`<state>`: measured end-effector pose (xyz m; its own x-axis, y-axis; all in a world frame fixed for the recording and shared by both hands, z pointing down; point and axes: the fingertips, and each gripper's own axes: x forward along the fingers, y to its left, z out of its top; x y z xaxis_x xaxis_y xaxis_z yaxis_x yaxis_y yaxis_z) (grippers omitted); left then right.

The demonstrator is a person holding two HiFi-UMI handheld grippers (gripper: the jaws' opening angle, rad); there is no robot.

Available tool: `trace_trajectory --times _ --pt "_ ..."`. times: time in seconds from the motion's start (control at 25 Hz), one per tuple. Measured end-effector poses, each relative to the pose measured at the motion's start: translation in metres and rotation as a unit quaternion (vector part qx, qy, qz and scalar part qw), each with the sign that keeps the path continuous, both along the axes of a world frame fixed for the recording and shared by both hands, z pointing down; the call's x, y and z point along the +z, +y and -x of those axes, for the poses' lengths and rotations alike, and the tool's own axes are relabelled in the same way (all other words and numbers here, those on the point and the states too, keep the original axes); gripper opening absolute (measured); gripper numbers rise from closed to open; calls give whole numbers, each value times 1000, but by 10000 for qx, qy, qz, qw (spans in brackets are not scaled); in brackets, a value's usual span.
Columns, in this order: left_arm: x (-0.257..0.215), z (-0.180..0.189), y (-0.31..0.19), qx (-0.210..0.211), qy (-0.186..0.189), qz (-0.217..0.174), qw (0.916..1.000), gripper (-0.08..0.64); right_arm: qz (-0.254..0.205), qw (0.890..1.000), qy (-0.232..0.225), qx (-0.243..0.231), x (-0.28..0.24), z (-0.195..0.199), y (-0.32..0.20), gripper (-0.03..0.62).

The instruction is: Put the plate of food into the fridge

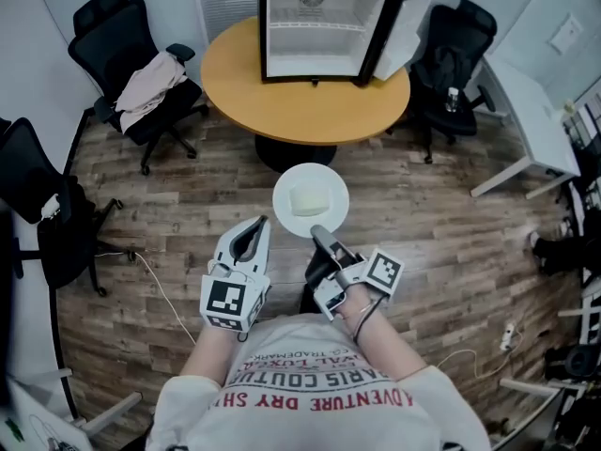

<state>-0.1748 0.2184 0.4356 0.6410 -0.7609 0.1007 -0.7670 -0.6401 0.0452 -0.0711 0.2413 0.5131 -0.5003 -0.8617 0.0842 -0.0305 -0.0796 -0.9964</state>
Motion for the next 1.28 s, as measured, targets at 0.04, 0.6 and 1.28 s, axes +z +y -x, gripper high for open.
trace_trajectory --times 0.04,0.6,1.28 --pt "0 -3 -5 -55 -18 -11 10000 26 8 10000 -10 -66 2 -2 -7 38" --pt "-10 -83 -117 -902 -205 -137 9956 26 -9 9945 37 -1042 -9 -90 -139 38" --pt "-12 -158 -233 -1313 -186 -142 9911 26 191 9906 -45 -1357 8 -171 -259 38"
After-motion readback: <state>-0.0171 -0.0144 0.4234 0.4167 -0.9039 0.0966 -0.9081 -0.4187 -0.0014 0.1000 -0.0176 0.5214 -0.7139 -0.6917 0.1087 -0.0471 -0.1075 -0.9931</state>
